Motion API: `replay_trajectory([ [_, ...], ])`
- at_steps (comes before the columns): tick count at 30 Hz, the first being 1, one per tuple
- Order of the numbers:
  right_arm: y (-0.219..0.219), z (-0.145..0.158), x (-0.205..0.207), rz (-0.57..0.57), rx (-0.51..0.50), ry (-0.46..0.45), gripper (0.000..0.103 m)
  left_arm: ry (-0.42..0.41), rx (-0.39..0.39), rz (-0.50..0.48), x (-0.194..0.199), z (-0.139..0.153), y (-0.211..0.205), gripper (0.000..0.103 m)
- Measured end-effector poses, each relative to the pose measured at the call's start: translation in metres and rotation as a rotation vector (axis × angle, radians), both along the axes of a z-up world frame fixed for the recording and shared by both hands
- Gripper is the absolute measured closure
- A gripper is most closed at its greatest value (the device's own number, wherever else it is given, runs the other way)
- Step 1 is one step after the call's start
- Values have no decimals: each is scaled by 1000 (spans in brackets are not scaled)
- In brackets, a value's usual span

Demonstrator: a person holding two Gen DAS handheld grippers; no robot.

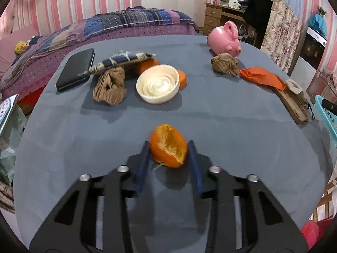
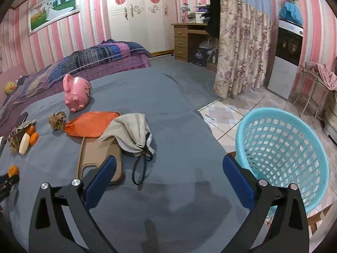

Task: Collect trash
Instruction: 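Grasp the orange peel with the left gripper while the right gripper grasps the beige mask, then carry the peel in the left gripper and mask in the right over the basket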

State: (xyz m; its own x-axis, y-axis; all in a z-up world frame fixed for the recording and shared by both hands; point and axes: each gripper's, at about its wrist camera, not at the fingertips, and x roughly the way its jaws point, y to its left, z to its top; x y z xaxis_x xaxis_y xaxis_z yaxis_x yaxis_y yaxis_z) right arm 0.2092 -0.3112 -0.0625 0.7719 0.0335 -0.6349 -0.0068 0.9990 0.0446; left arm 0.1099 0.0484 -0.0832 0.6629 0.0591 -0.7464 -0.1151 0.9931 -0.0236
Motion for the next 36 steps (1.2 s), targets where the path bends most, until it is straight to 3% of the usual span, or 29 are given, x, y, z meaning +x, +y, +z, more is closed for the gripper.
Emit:
replay_trajectory([
  [11, 21, -9, 28, 75, -17, 23, 7, -81, 26, 14, 23, 31, 7, 71],
  [16, 26, -20, 45, 101, -5, 71, 26, -125, 12, 12, 43, 47, 2, 71],
  [20, 19, -31, 54, 142, 103, 119, 67, -142, 17, 1, 55, 53, -6, 71],
  [23, 20, -23, 45, 145, 81, 73, 79, -149, 30, -13, 60, 55, -14, 71],
  [36, 2, 13, -1, 71, -36, -40, 79, -195, 4, -92, 76, 75, -72, 71],
])
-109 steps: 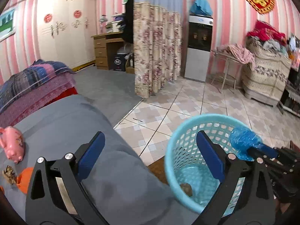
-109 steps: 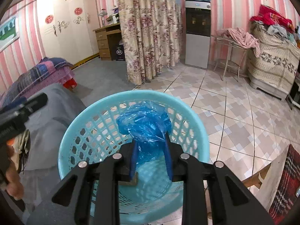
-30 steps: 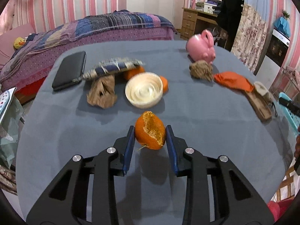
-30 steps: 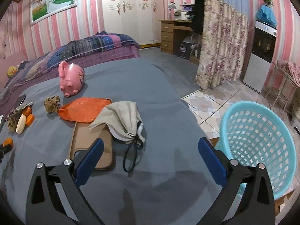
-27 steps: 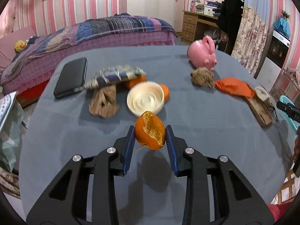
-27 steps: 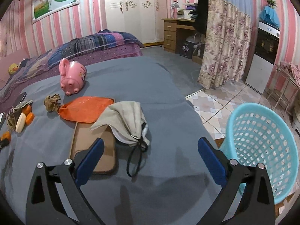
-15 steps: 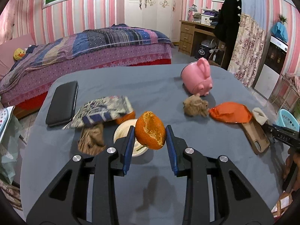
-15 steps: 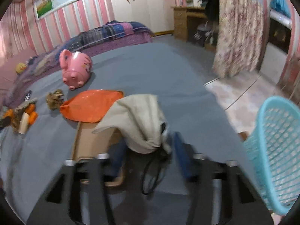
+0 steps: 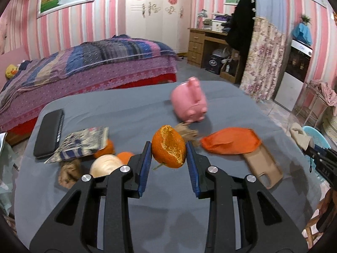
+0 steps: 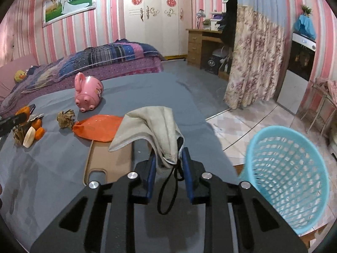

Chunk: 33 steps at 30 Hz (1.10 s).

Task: Collect trash
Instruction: 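Carry the peel in the left gripper and mask in the right over the basket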

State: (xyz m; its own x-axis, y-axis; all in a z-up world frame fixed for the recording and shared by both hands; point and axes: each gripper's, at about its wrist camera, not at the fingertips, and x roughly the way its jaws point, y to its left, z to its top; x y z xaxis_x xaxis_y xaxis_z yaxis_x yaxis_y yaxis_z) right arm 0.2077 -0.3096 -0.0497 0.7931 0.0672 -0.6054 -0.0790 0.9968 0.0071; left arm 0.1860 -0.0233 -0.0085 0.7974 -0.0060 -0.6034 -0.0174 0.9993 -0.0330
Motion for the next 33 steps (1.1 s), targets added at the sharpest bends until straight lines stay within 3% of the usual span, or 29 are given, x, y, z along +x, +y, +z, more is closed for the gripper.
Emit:
replay_trajectory([
  [8, -37, 5, -26, -67, 5, 0, 79, -23, 12, -82, 7, 7, -54, 71],
  [17, -100, 11, -52, -230, 25, -2, 79, -18, 22, -188, 19, 5, -129, 71],
  [24, -160, 18, -71, -385, 32, -17, 79, -52, -4, -313, 25, 17, -199, 71],
  [33, -200, 16, -75, -460, 54, -8, 79, -65, -19, -471, 18, 15, -285, 71],
])
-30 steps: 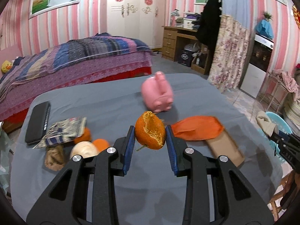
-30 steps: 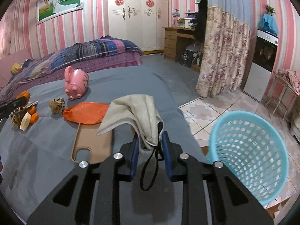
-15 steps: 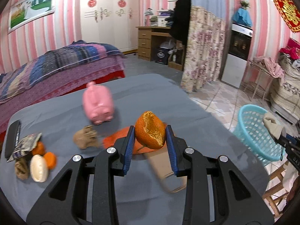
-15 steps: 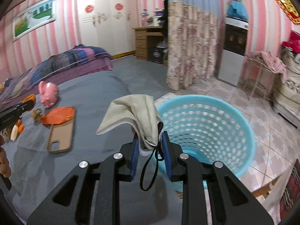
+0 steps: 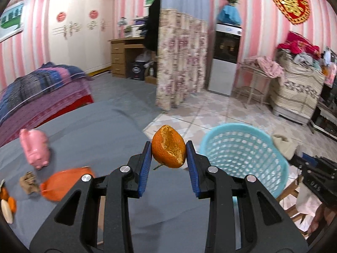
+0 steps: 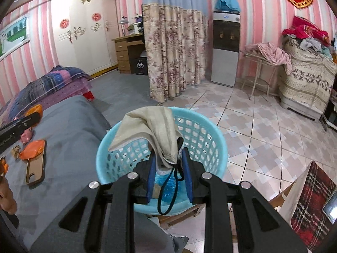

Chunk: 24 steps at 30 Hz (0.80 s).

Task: Collect trash
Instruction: 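Carry the peel in the left gripper and mask in the right over the basket, then open the left gripper dropping the peel while the right gripper releases the mask into the basket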

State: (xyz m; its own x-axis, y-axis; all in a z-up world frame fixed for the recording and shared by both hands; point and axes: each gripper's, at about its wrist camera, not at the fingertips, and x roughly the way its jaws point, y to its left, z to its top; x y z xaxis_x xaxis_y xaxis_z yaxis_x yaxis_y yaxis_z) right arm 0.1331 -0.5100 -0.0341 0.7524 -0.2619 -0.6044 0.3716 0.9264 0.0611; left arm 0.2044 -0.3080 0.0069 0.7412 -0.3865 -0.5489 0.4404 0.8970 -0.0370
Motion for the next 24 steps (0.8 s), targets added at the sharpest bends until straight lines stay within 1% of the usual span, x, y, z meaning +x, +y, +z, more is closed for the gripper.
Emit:
replay_trajectory([
  [5, -22, -6, 6, -38, 20, 4, 79, 37, -9, -65, 3, -13, -38, 71],
  [10, -35, -15, 17, -49, 46, 6, 79, 30, 31, -105, 6, -26, -73, 71],
  [13, -33, -18, 21, -44, 53, 14, 79, 41, 43, -124, 12, -35, -91, 71],
  [20, -42, -26, 29, -60, 77, 28, 79, 20, 112, -164, 24, -53, -121, 69],
  [21, -44, -28, 30, -66, 88, 28, 79, 10, 129, -161, 26, -55, -124, 66],
  [22, -45, -29, 30, -67, 94, 28, 79, 1, 141, -156, 27, -54, -125, 54],
  [23, -43, -29, 31, -68, 100, 27, 79, -12, 149, -151, 28, -52, -125, 48],
  [24, -42, -29, 32, -65, 100, 27, 79, -22, 150, -148, 30, -51, -124, 41],
])
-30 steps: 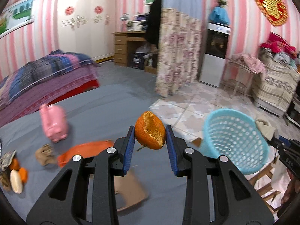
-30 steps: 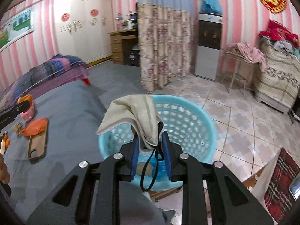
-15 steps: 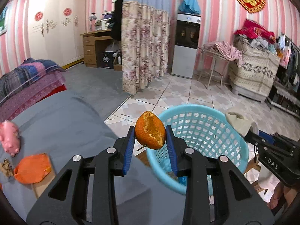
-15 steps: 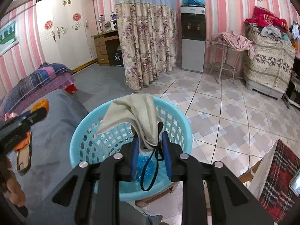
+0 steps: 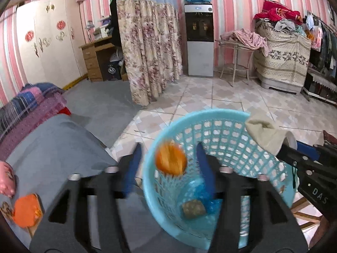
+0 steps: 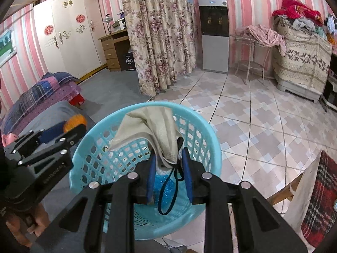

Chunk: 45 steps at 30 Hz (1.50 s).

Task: Collect trash
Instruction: 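Open the left gripper dropping the peel while the right gripper releases the mask into the basket, then move both grippers back over the table toward the remaining items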

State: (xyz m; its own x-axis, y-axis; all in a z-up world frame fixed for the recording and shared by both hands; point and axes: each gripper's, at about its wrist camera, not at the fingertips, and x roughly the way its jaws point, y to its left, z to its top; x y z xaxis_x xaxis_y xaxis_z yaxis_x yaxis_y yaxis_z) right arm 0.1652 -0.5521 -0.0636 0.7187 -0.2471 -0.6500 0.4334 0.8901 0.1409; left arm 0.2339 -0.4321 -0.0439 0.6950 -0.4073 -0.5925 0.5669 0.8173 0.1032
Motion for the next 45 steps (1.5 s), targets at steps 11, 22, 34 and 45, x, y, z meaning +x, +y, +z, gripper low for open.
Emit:
replay_trajectory([
  [11, 21, -7, 19, 21, -14, 20, 78, 3, -15, 69, 9, 18, 52, 11],
  [22, 36, -9, 26, 40, -40, 19, 23, 36, -43, 145, 8, 15, 101, 9],
  [34, 48, 3, 27, 62, -77, -7, 9, 6, -69, 216, -4, 32, 149, 6],
  [45, 103, 14, 28, 166, -172, -39, 9, 41, -73, 341, -30, 19, 227, 6],
])
